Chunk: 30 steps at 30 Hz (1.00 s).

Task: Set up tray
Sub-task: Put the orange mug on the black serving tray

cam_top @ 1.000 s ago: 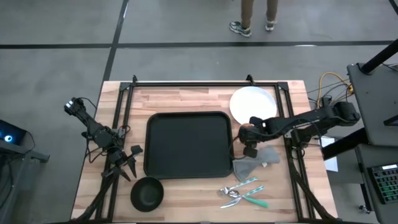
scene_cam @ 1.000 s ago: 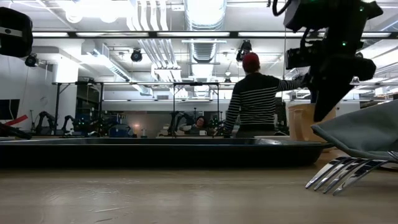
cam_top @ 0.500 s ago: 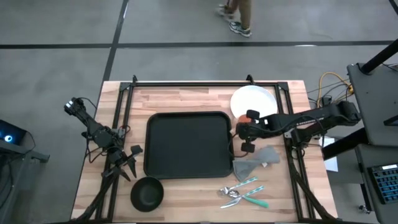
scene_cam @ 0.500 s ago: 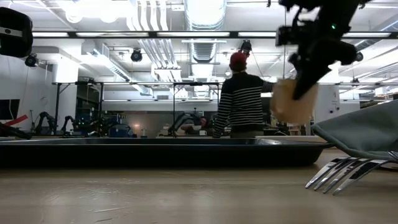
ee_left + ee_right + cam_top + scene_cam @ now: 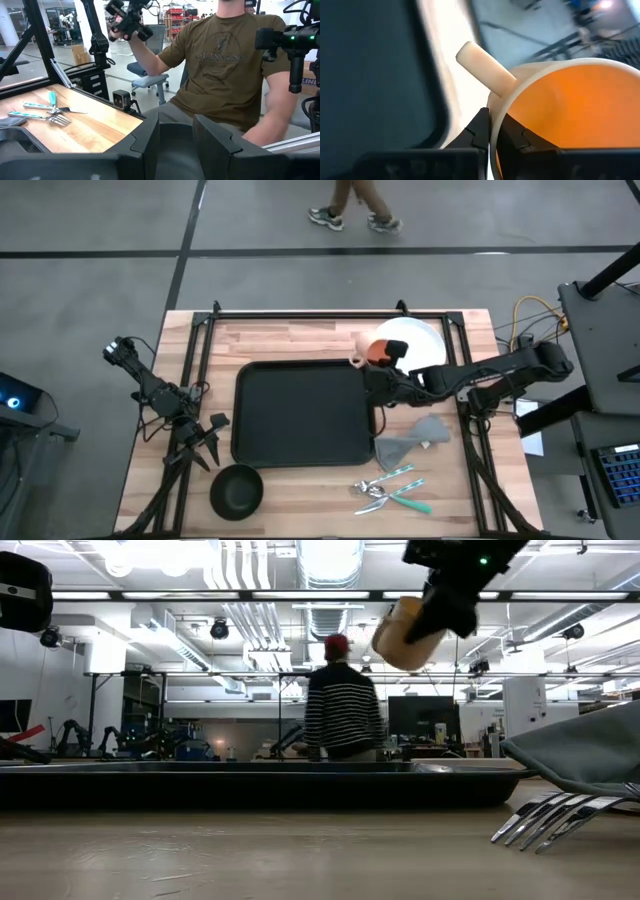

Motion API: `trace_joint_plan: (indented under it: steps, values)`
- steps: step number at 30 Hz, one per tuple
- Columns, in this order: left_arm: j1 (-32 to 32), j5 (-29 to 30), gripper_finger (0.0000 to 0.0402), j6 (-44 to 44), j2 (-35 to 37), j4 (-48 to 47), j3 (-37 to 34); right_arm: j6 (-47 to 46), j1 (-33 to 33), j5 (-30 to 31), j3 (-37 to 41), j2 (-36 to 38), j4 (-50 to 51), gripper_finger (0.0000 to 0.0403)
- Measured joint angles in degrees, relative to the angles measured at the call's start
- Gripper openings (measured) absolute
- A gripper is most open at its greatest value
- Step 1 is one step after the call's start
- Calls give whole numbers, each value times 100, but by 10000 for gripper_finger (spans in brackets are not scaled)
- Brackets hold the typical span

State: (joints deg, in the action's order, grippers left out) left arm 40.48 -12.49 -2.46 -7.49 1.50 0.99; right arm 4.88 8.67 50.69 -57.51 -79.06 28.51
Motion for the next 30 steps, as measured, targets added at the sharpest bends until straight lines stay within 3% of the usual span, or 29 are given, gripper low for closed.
trace_joint_plan:
  steps: [23, 30]
  values:
    - [-1, 0, 101, 0, 2, 0, -1, 511, 313, 202, -1440, -1654, -179, 9]
    - [1, -1, 101, 0, 2, 0, 0, 610, 348, 197, -1718, -1819, -194, 9]
